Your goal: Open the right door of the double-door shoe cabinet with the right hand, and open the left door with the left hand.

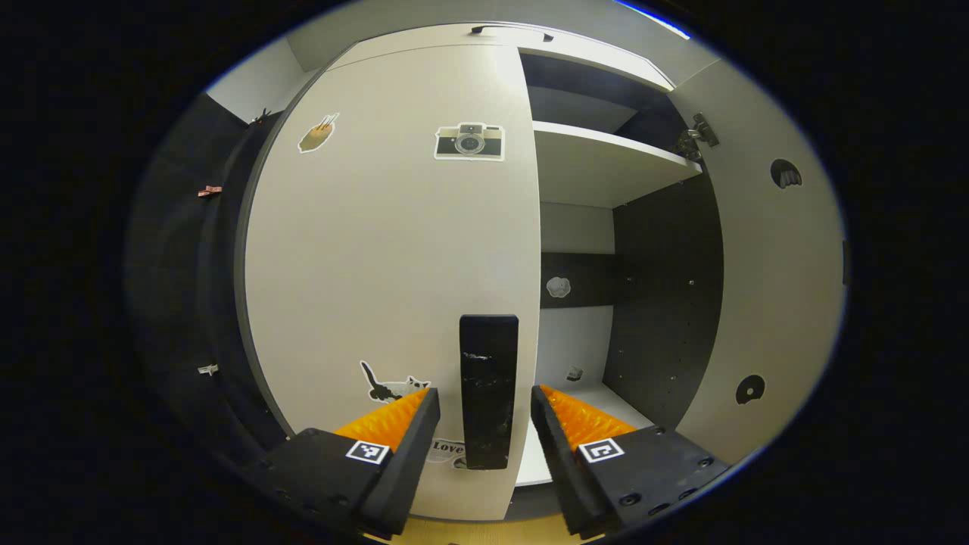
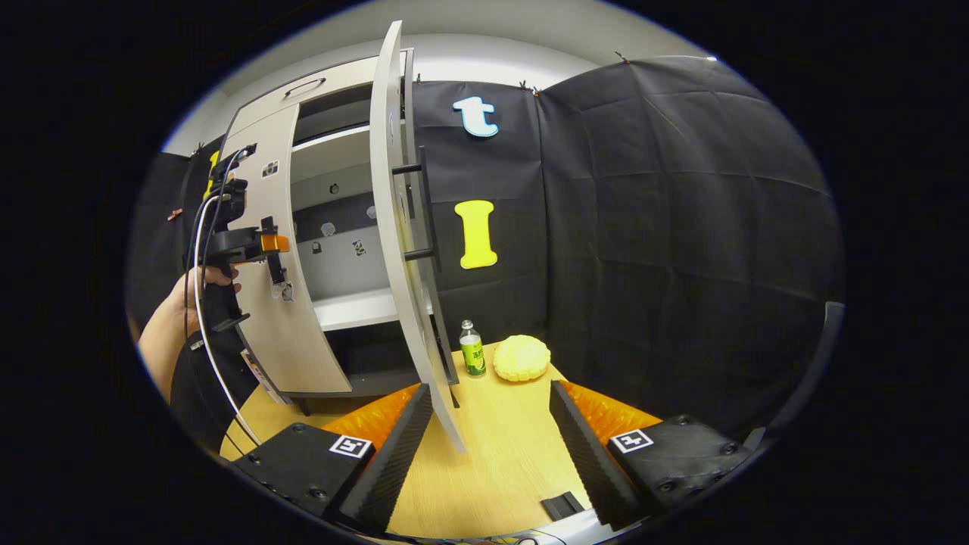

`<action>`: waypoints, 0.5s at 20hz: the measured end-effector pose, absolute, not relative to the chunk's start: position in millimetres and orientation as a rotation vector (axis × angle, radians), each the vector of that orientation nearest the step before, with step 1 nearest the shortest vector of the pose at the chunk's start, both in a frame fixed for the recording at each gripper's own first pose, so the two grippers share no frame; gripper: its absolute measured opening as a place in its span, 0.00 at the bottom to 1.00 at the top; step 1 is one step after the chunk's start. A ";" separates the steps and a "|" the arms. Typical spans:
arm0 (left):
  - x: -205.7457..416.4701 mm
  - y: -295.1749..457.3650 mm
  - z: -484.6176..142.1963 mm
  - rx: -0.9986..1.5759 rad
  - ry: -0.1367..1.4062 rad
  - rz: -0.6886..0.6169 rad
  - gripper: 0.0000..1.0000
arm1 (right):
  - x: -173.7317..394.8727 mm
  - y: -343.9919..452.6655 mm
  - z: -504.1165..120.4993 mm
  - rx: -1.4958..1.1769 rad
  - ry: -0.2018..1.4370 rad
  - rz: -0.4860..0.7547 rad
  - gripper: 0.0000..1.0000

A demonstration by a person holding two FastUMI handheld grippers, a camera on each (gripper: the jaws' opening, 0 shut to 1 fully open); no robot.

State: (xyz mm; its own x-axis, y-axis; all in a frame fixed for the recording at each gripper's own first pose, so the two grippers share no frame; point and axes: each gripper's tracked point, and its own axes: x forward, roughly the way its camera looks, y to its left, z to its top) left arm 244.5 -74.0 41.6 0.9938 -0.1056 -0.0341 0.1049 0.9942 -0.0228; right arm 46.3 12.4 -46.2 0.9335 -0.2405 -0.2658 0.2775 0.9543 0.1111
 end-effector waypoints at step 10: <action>253.6 -74.7 30.4 -0.042 0.037 -0.103 0.31 | 46.4 10.6 -51.1 0.113 0.267 -0.266 0.98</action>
State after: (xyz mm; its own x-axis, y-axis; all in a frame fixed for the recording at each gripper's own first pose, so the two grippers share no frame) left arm 253.6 -74.7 30.4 0.9940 -0.1033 -0.0350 0.1017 0.9939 -0.0436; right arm 46.4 10.6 -51.1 0.9299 -0.2442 -0.2752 0.2740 0.9588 0.0752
